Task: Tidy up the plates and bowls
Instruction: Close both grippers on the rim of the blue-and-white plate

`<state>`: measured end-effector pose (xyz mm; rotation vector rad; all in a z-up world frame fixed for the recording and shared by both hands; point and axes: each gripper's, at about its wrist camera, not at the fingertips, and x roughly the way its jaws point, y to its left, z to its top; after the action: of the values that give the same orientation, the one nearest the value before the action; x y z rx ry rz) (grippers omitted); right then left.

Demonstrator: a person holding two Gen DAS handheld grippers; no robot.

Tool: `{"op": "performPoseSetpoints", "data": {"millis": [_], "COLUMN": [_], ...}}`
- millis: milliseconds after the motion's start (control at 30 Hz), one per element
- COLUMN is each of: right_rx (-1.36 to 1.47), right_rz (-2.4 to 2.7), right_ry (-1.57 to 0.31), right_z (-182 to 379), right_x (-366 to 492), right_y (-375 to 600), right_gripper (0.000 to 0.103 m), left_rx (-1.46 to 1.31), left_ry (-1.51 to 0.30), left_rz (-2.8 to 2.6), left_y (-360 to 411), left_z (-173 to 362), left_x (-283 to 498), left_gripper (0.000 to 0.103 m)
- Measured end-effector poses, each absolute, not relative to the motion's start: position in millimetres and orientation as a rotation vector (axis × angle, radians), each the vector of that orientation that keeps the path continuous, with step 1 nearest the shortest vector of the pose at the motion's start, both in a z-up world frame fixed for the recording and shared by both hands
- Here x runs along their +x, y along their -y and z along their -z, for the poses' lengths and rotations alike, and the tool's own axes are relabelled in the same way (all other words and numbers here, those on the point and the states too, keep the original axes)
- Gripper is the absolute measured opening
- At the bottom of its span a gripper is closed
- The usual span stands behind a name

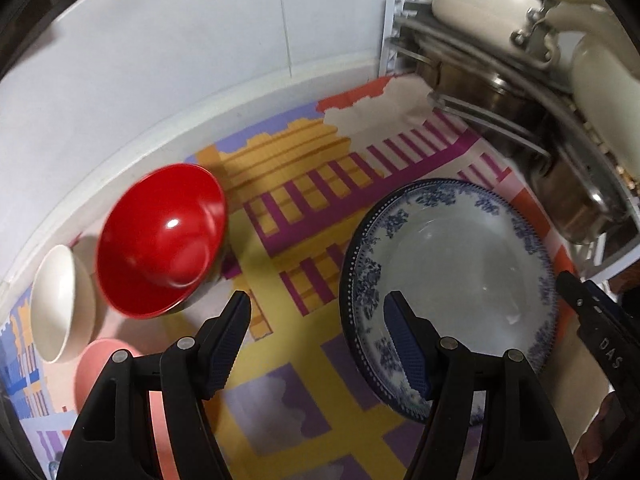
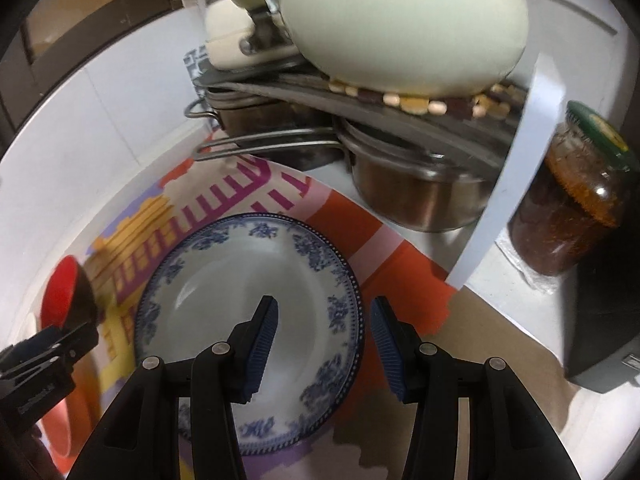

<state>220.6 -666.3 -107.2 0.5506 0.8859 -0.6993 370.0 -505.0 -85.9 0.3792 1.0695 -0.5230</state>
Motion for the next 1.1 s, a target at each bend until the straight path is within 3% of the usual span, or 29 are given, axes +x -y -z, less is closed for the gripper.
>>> {"op": "performPoseSetpoints", "data": {"millis": [600, 1100], "right_rx": [0.576, 0.525], "right_rz": [0.724, 0.687], "right_ry": [-0.953, -0.990], "right_z": [147.1, 152.7], "right_x": [231.7, 244.8], "right_y": [687.6, 687.2], "right_gripper": [0.049, 0.049], "left_rx": [0.398, 0.335], "left_ry": [-1.117, -1.176], "left_rz": [0.547, 0.623], "left_y": [532.3, 537.1], "left_z": [127.4, 137.3], "left_x": [384.5, 389.5], "left_gripper": [0.068, 0.041]}}
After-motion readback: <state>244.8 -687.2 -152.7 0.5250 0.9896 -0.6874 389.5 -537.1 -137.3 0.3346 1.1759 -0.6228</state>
